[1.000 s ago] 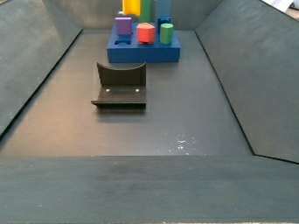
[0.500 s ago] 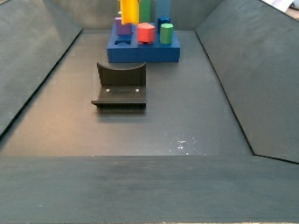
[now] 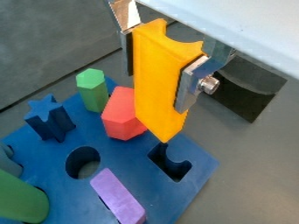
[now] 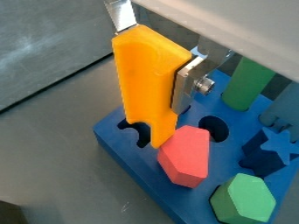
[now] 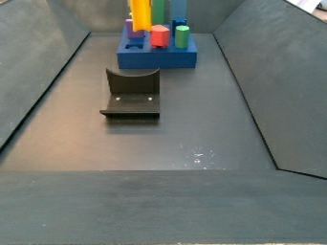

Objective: Pick up the arch object. Move up. Rotate the arch object. Move to above the board. Insert the arch object.
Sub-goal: Insert the arch object.

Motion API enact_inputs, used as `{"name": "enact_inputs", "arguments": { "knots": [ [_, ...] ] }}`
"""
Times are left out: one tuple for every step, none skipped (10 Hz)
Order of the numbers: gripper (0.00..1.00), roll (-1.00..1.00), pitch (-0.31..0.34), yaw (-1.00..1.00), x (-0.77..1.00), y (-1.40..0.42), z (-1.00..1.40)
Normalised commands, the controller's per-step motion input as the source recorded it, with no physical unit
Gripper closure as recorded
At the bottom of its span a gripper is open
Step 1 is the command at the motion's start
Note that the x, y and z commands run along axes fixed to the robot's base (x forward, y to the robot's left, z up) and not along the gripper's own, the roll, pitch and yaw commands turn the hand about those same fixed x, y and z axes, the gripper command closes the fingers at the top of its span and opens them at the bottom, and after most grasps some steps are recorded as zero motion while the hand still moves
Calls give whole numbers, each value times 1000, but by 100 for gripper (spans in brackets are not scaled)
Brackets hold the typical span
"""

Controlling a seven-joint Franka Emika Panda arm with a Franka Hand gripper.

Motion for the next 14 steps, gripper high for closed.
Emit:
{"name": "enact_inputs", "arguments": {
  "knots": [
    [100,57,151,351,997,0,-120],
    [100,41,107,371,974,0,-66],
    [100,327,0,0,343,-403,-94],
    [100,6,0,0,0,0,0],
    [100,10,0,103,100,0,0],
    [100,0,0,97,0,0,0],
    [100,0,-133,129,277,0,0],
    [100,100,-144,111,869,-146,0],
    [100,64,-126,77,926,-126,0],
    [100,0,-63,43,1000,-77,0],
    [100,0,0,9,1000,-103,0],
    [100,24,0,9,1000,-54,-29],
    [100,47,26,3,1000,-69,-151],
    [100,7,223,0,1000,-3,-229]
  ]
}}
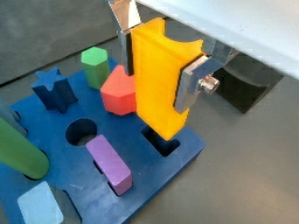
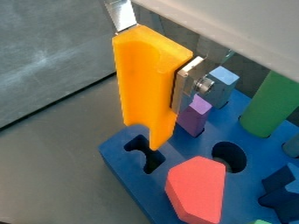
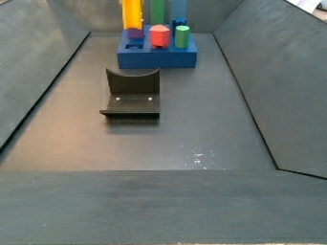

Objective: Pick up the arch object. Move up. Rotate the arch object. Move to above the board. Insert the arch object.
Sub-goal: Insert the arch object.

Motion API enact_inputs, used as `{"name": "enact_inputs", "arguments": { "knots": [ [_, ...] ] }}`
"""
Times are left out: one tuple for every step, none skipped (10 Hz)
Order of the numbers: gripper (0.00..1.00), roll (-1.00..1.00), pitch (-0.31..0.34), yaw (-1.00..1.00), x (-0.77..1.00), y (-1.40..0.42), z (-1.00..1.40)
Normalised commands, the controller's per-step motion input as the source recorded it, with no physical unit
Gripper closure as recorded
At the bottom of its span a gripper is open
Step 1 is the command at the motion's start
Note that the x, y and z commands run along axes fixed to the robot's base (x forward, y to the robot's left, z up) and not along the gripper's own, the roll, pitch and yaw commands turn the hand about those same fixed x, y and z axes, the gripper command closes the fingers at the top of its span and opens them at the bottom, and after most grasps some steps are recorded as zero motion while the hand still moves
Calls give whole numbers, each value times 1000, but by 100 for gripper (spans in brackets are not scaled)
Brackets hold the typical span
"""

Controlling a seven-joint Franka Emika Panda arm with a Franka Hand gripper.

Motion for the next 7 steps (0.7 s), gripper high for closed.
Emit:
{"name": "enact_inputs", "arguments": {
  "knots": [
    [100,-23,429,0,774,0,-69],
    [100,-26,429,0,774,0,-66],
    [100,-39,420,0,783,0,-40],
    [100,-7,417,0,800,0,-11],
    [100,0,437,0,769,6,-43],
    [100,0,357,-11,834,60,-6],
    [100,0,200,-131,886,149,-71]
  ]
}}
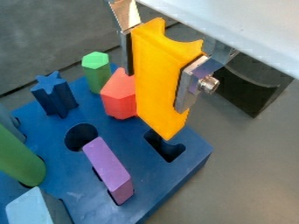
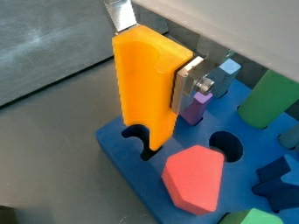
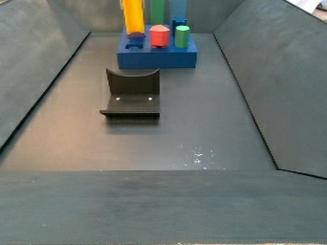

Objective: Pick up the arch object. Move up. Rotate the arch object. Move to above the board. Insert the arch object.
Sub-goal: Insert the arch object.

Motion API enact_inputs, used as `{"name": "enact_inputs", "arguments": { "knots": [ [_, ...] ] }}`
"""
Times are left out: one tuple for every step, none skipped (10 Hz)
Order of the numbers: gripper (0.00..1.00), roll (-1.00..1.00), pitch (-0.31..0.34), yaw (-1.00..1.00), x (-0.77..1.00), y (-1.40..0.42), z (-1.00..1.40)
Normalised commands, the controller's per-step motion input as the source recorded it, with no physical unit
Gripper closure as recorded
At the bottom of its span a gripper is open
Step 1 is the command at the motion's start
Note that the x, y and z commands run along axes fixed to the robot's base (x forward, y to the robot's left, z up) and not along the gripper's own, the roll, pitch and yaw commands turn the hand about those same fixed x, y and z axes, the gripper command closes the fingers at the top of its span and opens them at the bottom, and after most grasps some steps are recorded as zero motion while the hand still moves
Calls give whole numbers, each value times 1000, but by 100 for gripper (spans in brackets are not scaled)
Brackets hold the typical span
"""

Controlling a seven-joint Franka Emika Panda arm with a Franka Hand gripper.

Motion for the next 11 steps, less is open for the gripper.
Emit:
{"name": "enact_inputs", "arguments": {
  "knots": [
    [100,0,51,-266,900,183,-120],
    [100,0,0,-363,877,169,-186],
    [100,0,-23,-391,806,46,-189],
    [100,0,-43,-320,491,0,-109],
    [100,-19,-93,-163,140,0,-117],
    [100,-81,-51,20,-14,0,-169],
    [100,-120,-74,163,26,0,-251],
    [100,-49,-70,274,117,-23,-340],
    [100,0,-139,351,-211,-197,-249],
    [100,-10,-10,266,-306,-157,-80],
    [100,-47,0,23,-211,-14,0]
  ]
}}
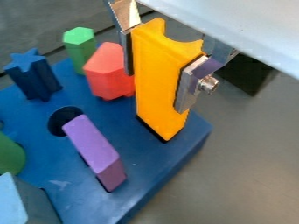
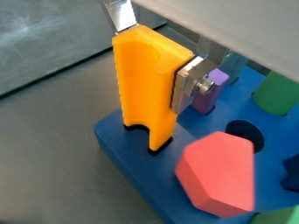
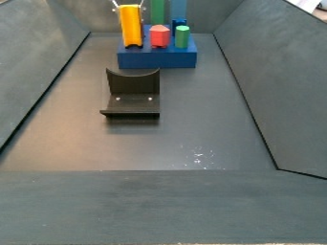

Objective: Pick up the arch object. Move up. Rotate the arch object. Move to above the board. Insert the arch object.
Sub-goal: Insert the arch object.

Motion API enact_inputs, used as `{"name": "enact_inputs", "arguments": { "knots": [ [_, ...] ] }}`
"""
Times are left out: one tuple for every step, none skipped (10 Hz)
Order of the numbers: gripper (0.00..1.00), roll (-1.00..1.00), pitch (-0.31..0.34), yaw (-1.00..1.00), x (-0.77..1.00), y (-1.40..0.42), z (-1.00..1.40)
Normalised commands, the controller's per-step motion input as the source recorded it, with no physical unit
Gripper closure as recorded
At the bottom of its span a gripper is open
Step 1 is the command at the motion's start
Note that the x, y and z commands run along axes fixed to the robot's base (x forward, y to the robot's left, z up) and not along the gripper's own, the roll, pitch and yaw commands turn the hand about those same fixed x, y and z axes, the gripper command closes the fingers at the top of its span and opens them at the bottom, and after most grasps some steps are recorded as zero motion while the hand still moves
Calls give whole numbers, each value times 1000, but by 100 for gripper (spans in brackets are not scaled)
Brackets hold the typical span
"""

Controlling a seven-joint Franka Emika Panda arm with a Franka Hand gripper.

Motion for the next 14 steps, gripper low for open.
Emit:
{"name": "enact_inputs", "arguments": {
  "knots": [
    [100,-17,-7,0,-46,0,-80],
    [100,-14,-10,0,0,0,-523],
    [100,-57,0,-3,74,0,-546],
    [100,-116,-1,-37,191,0,-471],
    [100,-159,-4,-126,386,11,-406],
    [100,-229,-54,-274,460,11,-323],
    [100,-207,-91,-277,323,3,-394],
    [100,-131,-6,-57,86,9,-483],
    [100,-131,0,0,0,0,-640],
    [100,-96,0,0,31,0,-811],
    [100,-64,10,0,54,0,-740],
    [100,-49,0,-3,0,0,-306],
    [100,-54,-41,0,0,0,-43],
    [100,0,0,0,0,0,0]
  ]
}}
